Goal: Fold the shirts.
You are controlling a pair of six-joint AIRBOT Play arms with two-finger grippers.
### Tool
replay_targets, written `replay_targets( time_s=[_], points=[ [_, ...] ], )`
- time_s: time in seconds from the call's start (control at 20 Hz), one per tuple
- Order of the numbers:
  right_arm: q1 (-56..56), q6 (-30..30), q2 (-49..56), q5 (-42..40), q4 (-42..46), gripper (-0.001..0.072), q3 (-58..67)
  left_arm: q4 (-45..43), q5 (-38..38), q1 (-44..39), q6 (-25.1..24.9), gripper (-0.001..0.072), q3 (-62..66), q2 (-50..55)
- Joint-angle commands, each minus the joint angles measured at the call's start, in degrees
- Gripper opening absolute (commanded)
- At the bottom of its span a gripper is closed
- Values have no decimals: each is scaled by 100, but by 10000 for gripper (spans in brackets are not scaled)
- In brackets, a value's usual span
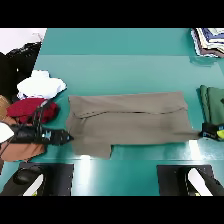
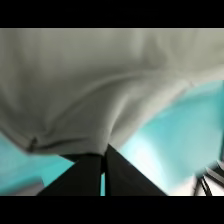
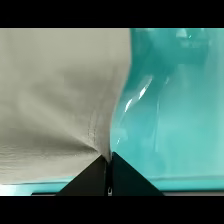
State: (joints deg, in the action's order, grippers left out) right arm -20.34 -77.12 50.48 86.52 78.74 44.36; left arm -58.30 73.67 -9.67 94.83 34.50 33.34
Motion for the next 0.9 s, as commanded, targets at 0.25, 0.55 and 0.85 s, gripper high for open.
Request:
replay_targets(
  time_s=[0.25, 0.55, 0.85],
  points=[
    [1309, -409, 2691, -446, 33, 15, 2649, -601, -1875, 15, -570, 27, 2035, 3296],
    [1357, -490, 4140, -444, -393, 17, 4214, -632, -2371, 26, -573, 27, 3307, 4631],
    [796, -332, 4964, -387, -1856, 437, 5117, -715, -2299, 282, -472, 599, 3558, 4682]
  ],
)
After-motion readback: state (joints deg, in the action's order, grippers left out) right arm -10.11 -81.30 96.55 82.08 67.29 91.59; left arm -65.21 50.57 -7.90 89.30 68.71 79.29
